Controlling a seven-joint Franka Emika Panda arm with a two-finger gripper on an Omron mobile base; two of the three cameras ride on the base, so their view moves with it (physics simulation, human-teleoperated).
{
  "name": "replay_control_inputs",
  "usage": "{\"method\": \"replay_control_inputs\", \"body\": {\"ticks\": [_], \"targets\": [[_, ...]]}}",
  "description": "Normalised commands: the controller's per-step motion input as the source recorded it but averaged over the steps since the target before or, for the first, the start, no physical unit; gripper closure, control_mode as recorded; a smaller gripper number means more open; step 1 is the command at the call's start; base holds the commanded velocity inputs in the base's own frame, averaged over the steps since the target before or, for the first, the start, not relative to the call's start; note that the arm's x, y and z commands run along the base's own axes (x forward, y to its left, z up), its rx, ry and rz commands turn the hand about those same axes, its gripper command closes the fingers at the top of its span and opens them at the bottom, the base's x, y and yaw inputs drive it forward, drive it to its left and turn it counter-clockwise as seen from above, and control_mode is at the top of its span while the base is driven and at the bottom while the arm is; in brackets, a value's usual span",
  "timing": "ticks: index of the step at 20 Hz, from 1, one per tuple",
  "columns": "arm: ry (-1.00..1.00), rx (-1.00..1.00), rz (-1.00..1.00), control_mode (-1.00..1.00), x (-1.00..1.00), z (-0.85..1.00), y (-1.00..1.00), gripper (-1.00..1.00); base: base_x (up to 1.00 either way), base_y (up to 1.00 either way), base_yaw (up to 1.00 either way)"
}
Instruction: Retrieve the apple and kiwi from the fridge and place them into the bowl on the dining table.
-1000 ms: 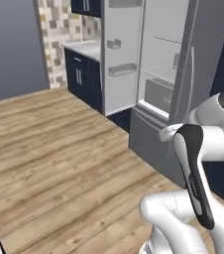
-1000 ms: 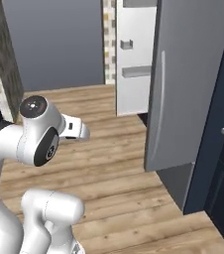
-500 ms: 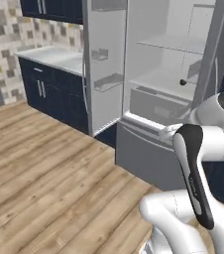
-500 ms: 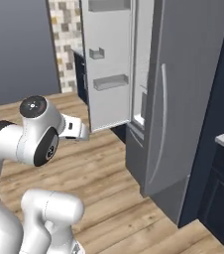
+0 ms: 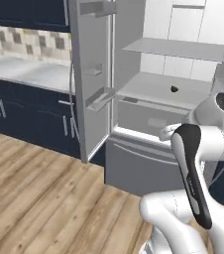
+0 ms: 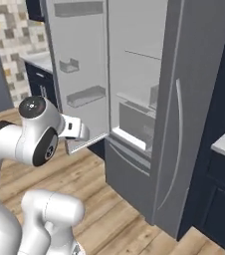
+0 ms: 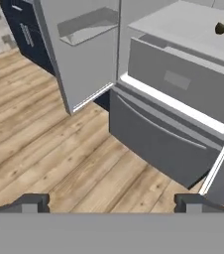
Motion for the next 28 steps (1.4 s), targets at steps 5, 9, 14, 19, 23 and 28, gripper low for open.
{"method": "replay_control_inputs", "body": {"ticks": [5, 9, 14, 19, 23, 28], "targets": [[0.00, 0.00, 0.00, 1.00, 0.00, 0.00, 0.00, -1.00, 0.38, 0.06, -0.49], [0.00, 0.00, 0.00, 1.00, 0.00, 0.00, 0.00, -1.00, 0.42, 0.23, -0.49], [0.00, 0.00, 0.00, 1.00, 0.00, 0.00, 0.00, -1.00, 0.61, 0.62, -0.47], [0.00, 0.00, 0.00, 1.00, 0.00, 0.00, 0.00, -1.00, 0.60, 0.56, -0.41], [0.00, 0.00, 0.00, 1.00, 0.00, 0.00, 0.00, -1.00, 0.44, 0.13, -0.28], [0.00, 0.00, 0.00, 1.00, 0.00, 0.00, 0.00, -1.00, 0.59, 0.15, -0.16]]}}
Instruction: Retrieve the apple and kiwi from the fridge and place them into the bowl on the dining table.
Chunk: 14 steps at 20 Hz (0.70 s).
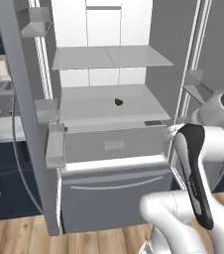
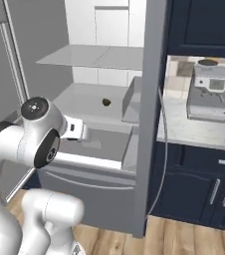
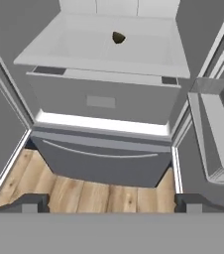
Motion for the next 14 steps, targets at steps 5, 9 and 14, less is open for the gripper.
{"method": "replay_control_inputs", "body": {"ticks": [5, 9, 14], "targets": [[0.00, 0.00, 0.00, 1.00, 0.00, 0.00, 0.00, -1.00, 0.76, 0.40, -0.13], [0.00, 0.00, 0.00, 1.00, 0.00, 0.00, 0.00, -1.00, 0.64, 0.43, -0.14], [0.00, 0.00, 0.00, 1.00, 0.00, 0.00, 0.00, -1.00, 0.39, 0.18, -0.08]]}}
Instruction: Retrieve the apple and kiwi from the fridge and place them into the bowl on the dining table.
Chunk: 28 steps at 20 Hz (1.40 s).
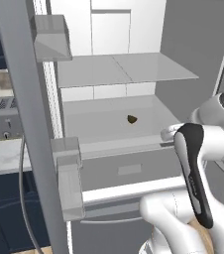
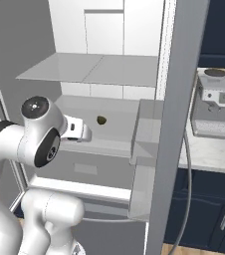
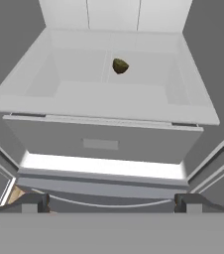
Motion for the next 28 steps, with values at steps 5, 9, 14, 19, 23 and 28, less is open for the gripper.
{"method": "replay_control_inputs", "body": {"ticks": [5, 9, 14, 19, 23, 28], "targets": [[0.01, 0.00, 0.00, -1.00, 0.05, 0.00, 0.03, -1.00, 0.10, 0.00, 0.00], [0.03, 0.00, 0.00, -1.00, 0.33, -0.05, 0.20, -1.00, 0.00, 0.00, 0.00], [0.00, 0.00, 0.00, -1.00, 0.34, -0.11, 0.17, -1.00, 0.00, 0.00, 0.00], [0.00, 0.00, -0.02, -1.00, 0.44, -0.25, 0.01, -1.00, 0.00, 0.00, 0.00], [0.00, 0.01, -0.03, -1.00, 0.58, -0.24, 0.00, -1.00, 0.00, 0.00, 0.00], [0.01, 0.02, -0.01, -1.00, 0.63, -0.15, 0.02, -1.00, 0.00, 0.00, 0.00]]}}
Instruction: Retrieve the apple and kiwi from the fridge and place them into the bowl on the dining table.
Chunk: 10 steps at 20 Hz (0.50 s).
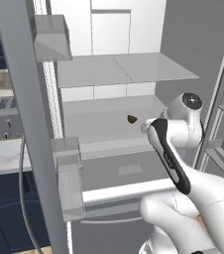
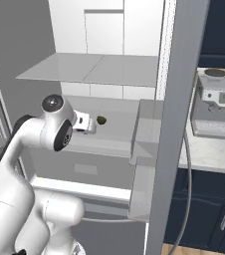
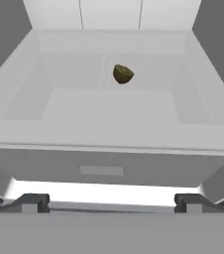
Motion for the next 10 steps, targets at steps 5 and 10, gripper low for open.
{"method": "replay_control_inputs", "body": {"ticks": [5, 10], "targets": [[0.03, 0.02, 0.00, -1.00, 0.61, -0.12, 0.00, -1.00, 0.00, 0.00, 0.00], [0.06, 0.00, 0.00, -1.00, 0.58, -0.20, 0.01, -1.00, 0.00, 0.00, 0.00]]}}
